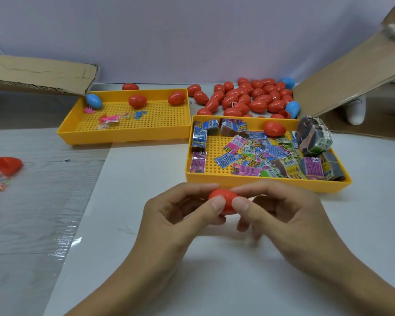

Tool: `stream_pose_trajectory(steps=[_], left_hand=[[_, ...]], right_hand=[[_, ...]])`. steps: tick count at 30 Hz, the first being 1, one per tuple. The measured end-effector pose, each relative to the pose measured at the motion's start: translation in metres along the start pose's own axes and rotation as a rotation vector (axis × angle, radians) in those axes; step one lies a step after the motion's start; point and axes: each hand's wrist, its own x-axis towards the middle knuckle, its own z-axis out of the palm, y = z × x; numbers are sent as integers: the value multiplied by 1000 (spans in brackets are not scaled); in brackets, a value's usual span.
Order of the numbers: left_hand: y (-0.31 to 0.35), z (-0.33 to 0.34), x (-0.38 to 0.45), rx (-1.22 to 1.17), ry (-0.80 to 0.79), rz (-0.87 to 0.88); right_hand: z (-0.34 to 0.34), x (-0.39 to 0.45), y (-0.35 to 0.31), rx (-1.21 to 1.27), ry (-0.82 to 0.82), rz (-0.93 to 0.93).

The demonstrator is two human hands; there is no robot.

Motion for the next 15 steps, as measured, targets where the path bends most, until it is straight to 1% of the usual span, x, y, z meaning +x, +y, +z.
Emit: stream_pose_trajectory(steps=[4, 6, 7, 9, 12, 15], left_hand=[[0, -1, 0, -48, 6, 16], [-1, -1, 1, -56, 32, 32], [-2, -1, 1, -52, 44, 39], [-4, 0, 2, -20, 65, 55], [-5, 3, 2, 2, 93, 53], [-4, 1, 5, -77, 112, 40]], right_hand=[[-10, 3, 2, -507, 69, -311], [-20, 9, 4, -713, 163, -363], [-24, 12, 4, -803, 204, -359], [-29, 17, 7, -922, 228, -318], [-26, 23, 13, -1024, 207, -255], [-25, 28, 19, -1083, 148, -161]])
